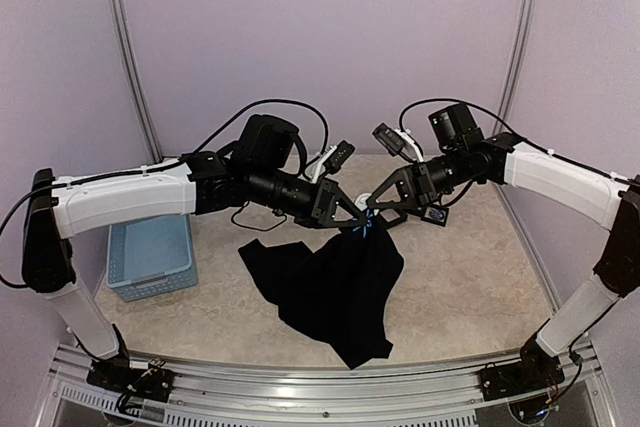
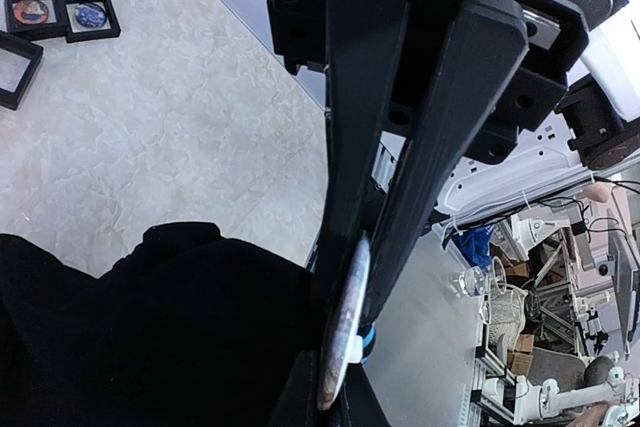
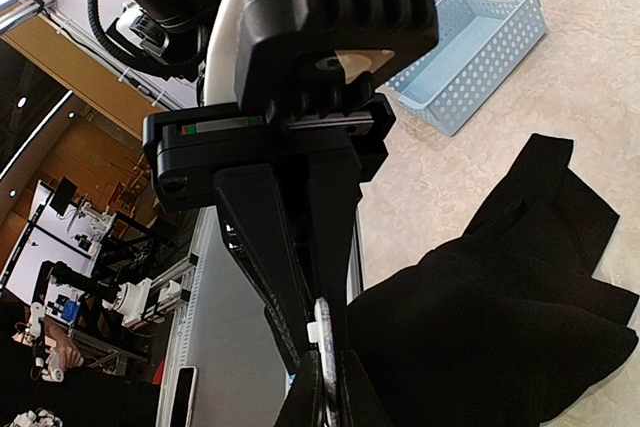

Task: Remove the brooch from the garment
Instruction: Open the brooch with the crumpled clothing.

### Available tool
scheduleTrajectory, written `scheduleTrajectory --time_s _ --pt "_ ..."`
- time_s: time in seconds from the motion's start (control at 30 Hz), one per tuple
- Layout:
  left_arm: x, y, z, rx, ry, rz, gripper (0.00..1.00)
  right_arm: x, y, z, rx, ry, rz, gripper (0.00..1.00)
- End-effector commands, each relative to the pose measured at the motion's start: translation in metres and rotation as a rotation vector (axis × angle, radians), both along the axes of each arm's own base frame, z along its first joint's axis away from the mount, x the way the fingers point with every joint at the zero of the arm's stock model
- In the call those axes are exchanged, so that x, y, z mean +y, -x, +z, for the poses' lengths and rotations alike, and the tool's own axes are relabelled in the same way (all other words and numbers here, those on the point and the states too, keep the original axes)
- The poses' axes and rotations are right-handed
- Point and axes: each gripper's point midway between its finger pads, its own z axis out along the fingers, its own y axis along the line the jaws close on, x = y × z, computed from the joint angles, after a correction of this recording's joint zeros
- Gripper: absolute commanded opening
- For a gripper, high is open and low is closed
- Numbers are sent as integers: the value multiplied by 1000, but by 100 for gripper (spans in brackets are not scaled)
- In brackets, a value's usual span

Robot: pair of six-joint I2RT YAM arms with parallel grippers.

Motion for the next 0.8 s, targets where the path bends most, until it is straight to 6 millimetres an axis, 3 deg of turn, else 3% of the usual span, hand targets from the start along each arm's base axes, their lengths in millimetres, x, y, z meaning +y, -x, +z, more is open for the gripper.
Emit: scheduleTrajectory --time_s 0.0,0.3,0.77 --pt "-9 5 26 -58 64 -37 0 -1 -20 -35 -27 159 -112 2" --pt "-10 3 33 -72 73 -35 0 -3 -32 -51 -98 263 -189 3" --pt "-6 0 35 -55 98 -17 0 1 -31 -51 -149 253 -198 13"
